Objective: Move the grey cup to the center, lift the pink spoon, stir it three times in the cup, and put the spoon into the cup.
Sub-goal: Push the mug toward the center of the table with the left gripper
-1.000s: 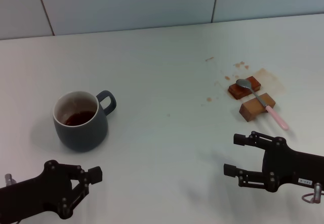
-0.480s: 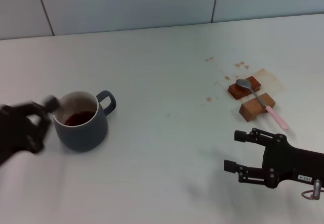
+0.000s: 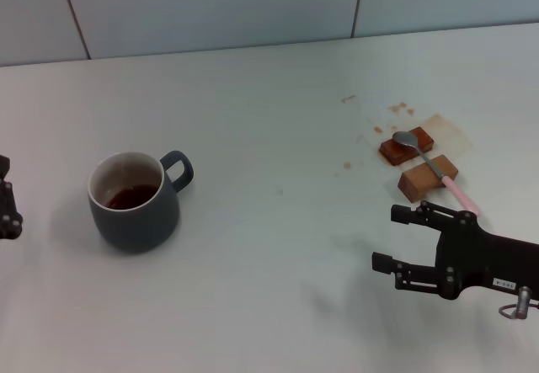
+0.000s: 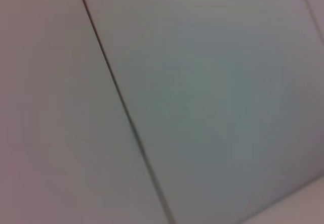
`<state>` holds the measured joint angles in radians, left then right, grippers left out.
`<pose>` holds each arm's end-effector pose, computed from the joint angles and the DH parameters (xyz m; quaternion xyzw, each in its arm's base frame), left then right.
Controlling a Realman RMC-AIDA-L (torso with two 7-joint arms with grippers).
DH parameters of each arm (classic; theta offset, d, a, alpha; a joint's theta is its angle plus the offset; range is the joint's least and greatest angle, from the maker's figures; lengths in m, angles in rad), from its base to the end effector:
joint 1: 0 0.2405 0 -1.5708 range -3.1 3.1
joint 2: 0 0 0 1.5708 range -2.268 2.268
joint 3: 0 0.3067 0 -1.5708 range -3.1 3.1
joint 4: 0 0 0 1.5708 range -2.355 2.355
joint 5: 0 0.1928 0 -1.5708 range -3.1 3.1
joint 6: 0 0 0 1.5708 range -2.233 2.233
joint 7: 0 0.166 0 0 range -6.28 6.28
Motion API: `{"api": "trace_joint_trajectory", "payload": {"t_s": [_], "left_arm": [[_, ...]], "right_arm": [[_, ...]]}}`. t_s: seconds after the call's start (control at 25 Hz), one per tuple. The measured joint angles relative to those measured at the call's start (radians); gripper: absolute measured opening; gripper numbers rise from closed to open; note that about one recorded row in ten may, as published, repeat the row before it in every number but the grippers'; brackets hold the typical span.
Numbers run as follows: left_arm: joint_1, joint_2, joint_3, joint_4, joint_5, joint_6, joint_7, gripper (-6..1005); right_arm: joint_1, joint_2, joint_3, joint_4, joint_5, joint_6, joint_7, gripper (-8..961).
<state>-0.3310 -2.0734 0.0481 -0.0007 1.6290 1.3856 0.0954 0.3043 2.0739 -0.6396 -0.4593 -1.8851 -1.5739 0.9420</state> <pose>-0.3786 0.3016 -0.0301 -0.7654 -0.0652 -0.1909 0.6111 0.3456 0.2658 -0.0564 -0.9178 0.1913 0.2781 0.2092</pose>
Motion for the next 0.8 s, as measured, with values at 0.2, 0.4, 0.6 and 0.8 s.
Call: {"api": "trace_joint_trajectory", "payload": {"t_s": [0.2, 0.4, 0.6, 0.8], "left_arm": [[-0.001, -0.004, -0.106, -0.134, -0.001, -0.076, 0.310, 8], [-0.007, -0.006, -0.127, -0.246, -0.002, -0.131, 0.558, 11], [-0.014, -0.006, -0.167, -0.327, -0.003, -0.187, 0.711, 14], [-0.015, -0.007, -0.172, -0.389, -0.004, -0.214, 0.797, 16]], "right_arm": [[0.009, 0.001, 0.000, 0.005, 0.000, 0.007, 0.000, 819], [0.016, 0.000, 0.000, 0.000, 0.000, 0.016, 0.002, 819], [0.022, -0.001, 0.000, 0.003, 0.000, 0.025, 0.001, 819], [0.022, -0.003, 0.000, 0.002, -0.001, 0.030, 0.001, 819]]}}
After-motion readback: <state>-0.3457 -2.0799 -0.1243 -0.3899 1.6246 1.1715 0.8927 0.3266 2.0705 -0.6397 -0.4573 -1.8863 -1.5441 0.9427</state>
